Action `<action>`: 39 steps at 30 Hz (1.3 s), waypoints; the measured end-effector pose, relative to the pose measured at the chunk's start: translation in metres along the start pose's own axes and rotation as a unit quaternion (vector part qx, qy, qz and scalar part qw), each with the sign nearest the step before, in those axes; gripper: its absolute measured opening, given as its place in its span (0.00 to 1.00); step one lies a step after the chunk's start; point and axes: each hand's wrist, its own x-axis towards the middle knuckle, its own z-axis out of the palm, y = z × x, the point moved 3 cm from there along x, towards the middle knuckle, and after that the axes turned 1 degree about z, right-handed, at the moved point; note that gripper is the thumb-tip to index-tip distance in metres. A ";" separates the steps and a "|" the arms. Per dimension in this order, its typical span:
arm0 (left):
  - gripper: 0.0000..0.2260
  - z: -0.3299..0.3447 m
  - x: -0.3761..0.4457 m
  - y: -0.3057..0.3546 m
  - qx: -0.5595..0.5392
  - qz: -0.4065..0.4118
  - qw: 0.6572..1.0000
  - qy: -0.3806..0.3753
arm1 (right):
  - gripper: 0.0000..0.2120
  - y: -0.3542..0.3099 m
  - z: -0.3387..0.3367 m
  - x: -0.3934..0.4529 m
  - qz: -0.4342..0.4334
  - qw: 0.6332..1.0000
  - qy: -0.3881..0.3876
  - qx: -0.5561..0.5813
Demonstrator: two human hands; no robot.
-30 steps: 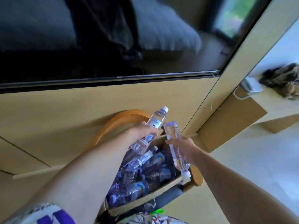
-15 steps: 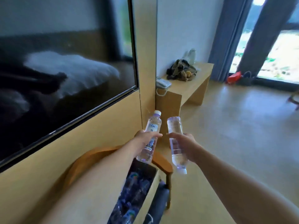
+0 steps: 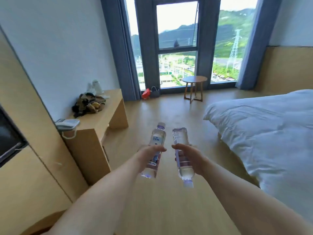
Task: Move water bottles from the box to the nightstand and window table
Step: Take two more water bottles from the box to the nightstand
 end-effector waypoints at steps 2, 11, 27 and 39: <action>0.14 0.056 0.007 0.019 -0.004 0.017 1.000 -0.022 | 0.19 -0.011 -0.060 -0.010 -0.014 0.999 0.039 -0.001; 0.11 0.313 0.025 0.085 0.048 0.061 0.976 -0.201 | 0.28 -0.031 -0.298 -0.074 -0.007 0.974 0.222 0.036; 0.16 0.692 0.031 0.151 0.170 0.131 0.860 -0.462 | 0.21 -0.027 -0.584 -0.210 0.026 0.840 0.534 0.095; 0.15 0.894 0.063 0.229 0.196 0.145 0.773 -0.585 | 0.27 -0.061 -0.731 -0.214 0.046 0.740 0.656 0.143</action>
